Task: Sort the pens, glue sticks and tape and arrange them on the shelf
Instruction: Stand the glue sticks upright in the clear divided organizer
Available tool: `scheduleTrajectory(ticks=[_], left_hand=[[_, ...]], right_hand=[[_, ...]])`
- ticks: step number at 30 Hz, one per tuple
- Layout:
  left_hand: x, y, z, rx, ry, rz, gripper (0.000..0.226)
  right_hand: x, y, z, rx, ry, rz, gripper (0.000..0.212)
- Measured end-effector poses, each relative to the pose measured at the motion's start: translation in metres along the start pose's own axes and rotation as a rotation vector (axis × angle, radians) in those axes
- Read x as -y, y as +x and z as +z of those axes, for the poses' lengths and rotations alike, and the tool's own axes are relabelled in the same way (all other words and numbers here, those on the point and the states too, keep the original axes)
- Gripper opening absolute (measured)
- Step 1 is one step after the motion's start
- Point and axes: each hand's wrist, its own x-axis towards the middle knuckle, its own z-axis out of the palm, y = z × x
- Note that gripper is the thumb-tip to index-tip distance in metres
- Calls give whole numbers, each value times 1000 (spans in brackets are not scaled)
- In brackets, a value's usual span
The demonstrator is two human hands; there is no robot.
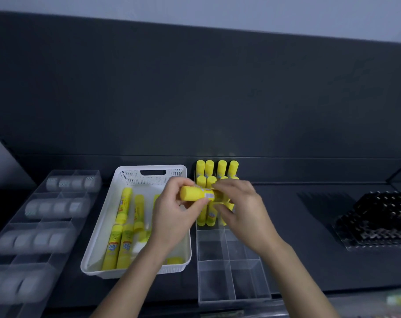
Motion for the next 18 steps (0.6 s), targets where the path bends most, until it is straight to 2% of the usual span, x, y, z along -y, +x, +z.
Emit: scheduleTrajectory(ticks=[4, 7, 9, 13, 15, 18], left_hand=[[-10, -2, 8, 141, 102, 64, 33], [2, -1, 0, 148, 168, 36, 29], [19, 0, -8, 119, 332, 21, 20], [60, -4, -19, 153, 596, -97, 22], [68, -5, -16, 231, 644, -177, 24], [68, -5, -15, 263, 628, -238, 29]], right_hand=[[6, -4, -1, 50, 14, -2, 34], [-3, -10, -3, -5, 8, 93, 23], [-12, -13, -5, -65, 41, 208, 14], [-33, -16, -5, -87, 103, 493, 18], [-42, -18, 0, -70, 110, 564, 17], [-51, -18, 9, -21, 123, 573, 13]])
